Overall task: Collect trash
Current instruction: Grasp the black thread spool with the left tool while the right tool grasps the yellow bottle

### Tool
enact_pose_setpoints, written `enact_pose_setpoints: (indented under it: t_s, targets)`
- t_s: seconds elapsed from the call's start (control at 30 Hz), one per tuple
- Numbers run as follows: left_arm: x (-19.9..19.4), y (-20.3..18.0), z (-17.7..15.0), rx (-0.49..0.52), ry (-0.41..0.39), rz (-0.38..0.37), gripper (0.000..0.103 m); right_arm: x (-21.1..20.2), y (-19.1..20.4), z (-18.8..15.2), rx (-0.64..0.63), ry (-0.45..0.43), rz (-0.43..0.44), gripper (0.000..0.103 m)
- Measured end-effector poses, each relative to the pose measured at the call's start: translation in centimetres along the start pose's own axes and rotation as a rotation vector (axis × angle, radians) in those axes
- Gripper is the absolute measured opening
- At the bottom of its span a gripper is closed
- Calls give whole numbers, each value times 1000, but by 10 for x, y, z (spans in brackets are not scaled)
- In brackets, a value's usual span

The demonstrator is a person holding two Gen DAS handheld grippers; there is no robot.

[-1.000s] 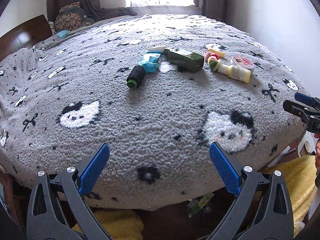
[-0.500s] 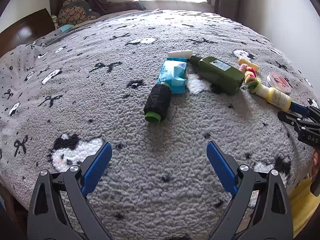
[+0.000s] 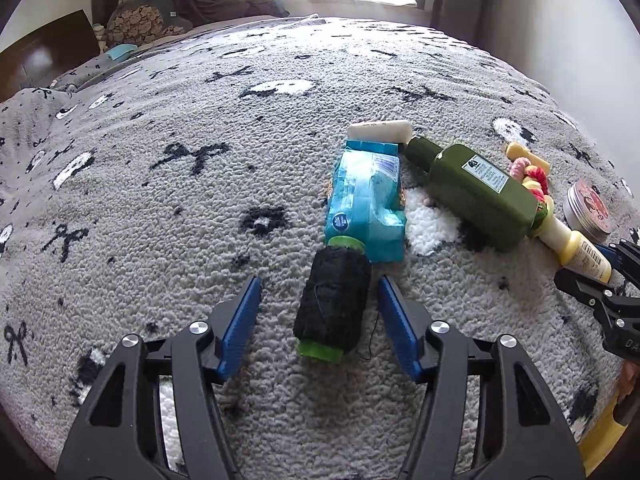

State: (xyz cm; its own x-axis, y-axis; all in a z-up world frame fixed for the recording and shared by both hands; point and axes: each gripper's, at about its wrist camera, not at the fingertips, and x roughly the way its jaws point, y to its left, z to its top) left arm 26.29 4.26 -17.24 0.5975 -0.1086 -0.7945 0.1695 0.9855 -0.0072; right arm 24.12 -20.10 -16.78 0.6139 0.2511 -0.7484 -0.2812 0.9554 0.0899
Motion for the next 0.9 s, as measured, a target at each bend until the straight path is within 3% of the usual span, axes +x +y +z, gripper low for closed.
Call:
enact_pose_setpoints:
  t_s: [0.07, 0.13, 0.2, 0.4, 0.63, 0.9]
  targets:
    - [2, 1, 2, 3, 3, -11, 46, 6, 3, 3, -11, 6, -25, 48]
    - [1, 3, 3, 5, 3, -22, 36, 7, 5, 2, -22, 6, -41, 34]
    - [0, 3, 2, 8, 3, -23, 25, 6, 7, -1, -42, 11, -55, 33]
    - [-17, -3, -16, 12, 0, -16, 25, -13, 8, -19, -55, 23, -93, 32]
    - [-48, -24, -53, 4, 6, -67, 25, -41, 9, -47, -42, 16, -109, 32]
    - [-99, -61, -85, 35, -36, -113, 25, -104, 7, -71, 2, -61, -154, 32]
